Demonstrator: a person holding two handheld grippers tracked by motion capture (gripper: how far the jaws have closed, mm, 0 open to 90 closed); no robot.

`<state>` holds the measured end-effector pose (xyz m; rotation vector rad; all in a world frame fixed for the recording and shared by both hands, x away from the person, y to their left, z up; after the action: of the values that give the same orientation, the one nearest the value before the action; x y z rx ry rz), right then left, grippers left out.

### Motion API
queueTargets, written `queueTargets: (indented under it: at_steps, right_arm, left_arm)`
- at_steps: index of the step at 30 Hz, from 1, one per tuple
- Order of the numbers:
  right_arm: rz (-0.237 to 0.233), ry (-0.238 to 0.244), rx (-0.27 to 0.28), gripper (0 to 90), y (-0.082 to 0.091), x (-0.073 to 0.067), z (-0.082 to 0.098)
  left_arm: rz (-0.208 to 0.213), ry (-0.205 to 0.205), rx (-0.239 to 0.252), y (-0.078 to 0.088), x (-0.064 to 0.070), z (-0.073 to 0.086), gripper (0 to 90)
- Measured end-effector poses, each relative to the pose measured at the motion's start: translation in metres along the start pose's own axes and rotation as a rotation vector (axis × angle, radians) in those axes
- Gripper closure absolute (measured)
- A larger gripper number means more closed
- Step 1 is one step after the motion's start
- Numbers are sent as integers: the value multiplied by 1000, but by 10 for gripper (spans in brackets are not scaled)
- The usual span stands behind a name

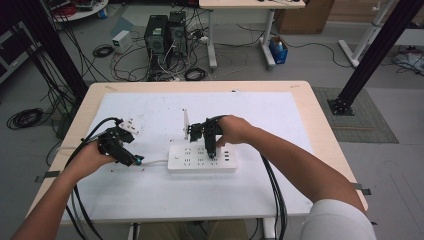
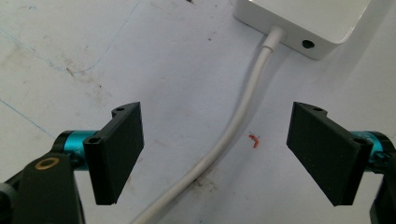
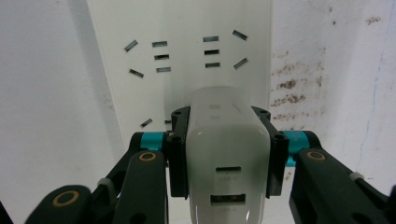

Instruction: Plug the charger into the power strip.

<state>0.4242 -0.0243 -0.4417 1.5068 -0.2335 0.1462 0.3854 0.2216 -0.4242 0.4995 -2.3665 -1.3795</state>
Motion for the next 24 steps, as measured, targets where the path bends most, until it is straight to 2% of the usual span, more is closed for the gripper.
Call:
queueTargets:
  at_steps: [5,6,10,12,14,20,21,24]
  right_arm:
    - [16,8,4,620,0,-2,0]
    - [10,18,10,619,0,-1,0]
    - [-15,-7,12,616,0,0,1]
    - [-5,19,26,615,0,1,1]
    - [-1,21,23,612,-1,0,1]
    - [-1,24,2,579,-4,-1,5]
    - [0,38,6,560,-5,-2,6]
    - [1,1,19,520,-1,-1,7]
  left_arm:
    - [7,3,-5,-2,0,1,190]
    - [4,0,-6,-2,0,0,190]
    - [8,6,0,-4,2,2,190]
    - [8,5,-5,-3,0,4,190]
    - [10,15,7,-4,0,6,190]
    - [15,19,-3,-7,1,12,190]
    - [12,30,9,-7,0,12,190]
    - [12,41,25,-6,-1,11,190]
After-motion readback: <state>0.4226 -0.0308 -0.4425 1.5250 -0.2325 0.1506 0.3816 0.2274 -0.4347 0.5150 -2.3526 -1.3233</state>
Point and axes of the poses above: each handheld gripper's, and its own axes: y roughly backward along the jaws, z roughly out of its underside, x roughly to its right, the point moved 7 cm from there along -y, roughly forward along the jaws, and after that the axes turned 13 degrees about z, right-handed, at the moved point
